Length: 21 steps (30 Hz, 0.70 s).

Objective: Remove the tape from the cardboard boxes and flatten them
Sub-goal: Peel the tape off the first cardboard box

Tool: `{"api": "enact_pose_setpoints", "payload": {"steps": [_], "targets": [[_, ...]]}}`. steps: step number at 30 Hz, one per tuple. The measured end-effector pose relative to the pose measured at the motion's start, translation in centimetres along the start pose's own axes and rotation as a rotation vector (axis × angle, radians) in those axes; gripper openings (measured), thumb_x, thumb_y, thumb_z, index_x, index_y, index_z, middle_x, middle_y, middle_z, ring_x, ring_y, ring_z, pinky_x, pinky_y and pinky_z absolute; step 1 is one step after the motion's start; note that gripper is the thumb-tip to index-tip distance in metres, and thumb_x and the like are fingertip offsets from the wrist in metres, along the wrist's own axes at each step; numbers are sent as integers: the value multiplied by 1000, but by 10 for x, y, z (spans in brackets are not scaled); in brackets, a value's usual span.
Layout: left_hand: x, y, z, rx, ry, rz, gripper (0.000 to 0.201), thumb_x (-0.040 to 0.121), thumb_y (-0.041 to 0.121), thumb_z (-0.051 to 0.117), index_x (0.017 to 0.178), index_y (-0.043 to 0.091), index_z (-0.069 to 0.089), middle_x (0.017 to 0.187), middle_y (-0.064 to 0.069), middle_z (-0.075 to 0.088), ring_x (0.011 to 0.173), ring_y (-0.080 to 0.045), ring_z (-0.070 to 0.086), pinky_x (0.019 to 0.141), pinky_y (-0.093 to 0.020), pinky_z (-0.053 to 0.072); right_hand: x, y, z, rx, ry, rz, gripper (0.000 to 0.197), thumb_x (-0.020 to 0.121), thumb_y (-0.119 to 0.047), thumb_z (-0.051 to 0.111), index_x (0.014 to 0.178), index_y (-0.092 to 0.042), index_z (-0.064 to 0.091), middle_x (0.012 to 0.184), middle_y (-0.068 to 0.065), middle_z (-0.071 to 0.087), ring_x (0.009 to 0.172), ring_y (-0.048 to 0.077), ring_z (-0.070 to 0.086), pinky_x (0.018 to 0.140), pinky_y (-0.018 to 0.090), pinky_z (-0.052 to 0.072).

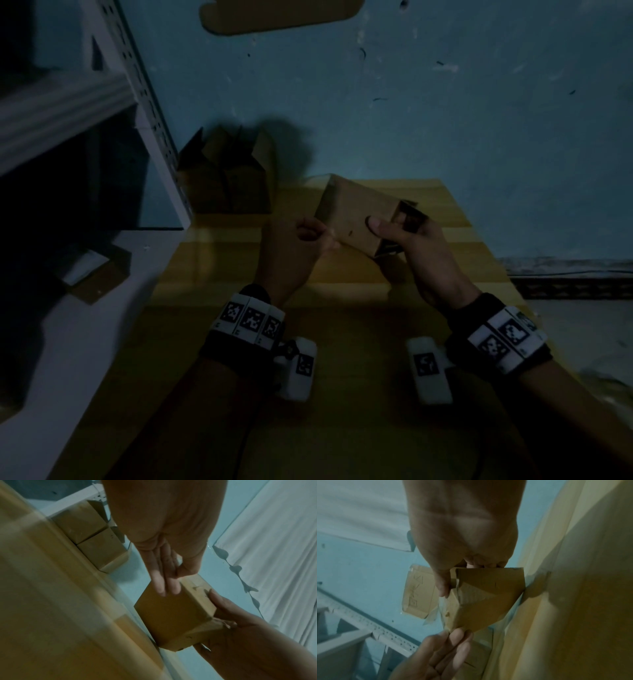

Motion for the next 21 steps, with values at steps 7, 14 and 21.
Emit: {"api": "enact_pose_setpoints", "payload": {"steps": [7,14,21], "targets": [[-2,8,-6,-42,-33,116,10,77,10,83,76,15,73,81,-10,75,82,-28,73,75,-57,59,3,-4,-7,-37,-26,9,30,95,-15,67,71,-32,74,79,-3,71,81,24,66,77,39,52],[-2,8,-7,-167,-44,85,15,78,6,81,89,-1,73,86,-14,75,81,-22,73,68,-28,58,-1,-3,-13,20,43,39,22,95,-20,68,114,-8,70,106,19,71,96,34,66,88,53,49],[-6,13,5,-251,-178,92,23,89,26,70,98,5,73,92,-13,77,84,-27,75,69,-31,60,-2,-6,-9,72,43,54,30,99,-21,62,125,-6,64,114,9,73,101,21,69,81,30,57]]}}
Point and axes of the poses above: each hand's wrist, its own x-axis towards the middle knuckle, its own z-axis out of the palm, y = z × x, the point moved 9 cm from there along x, towards the middle knuckle
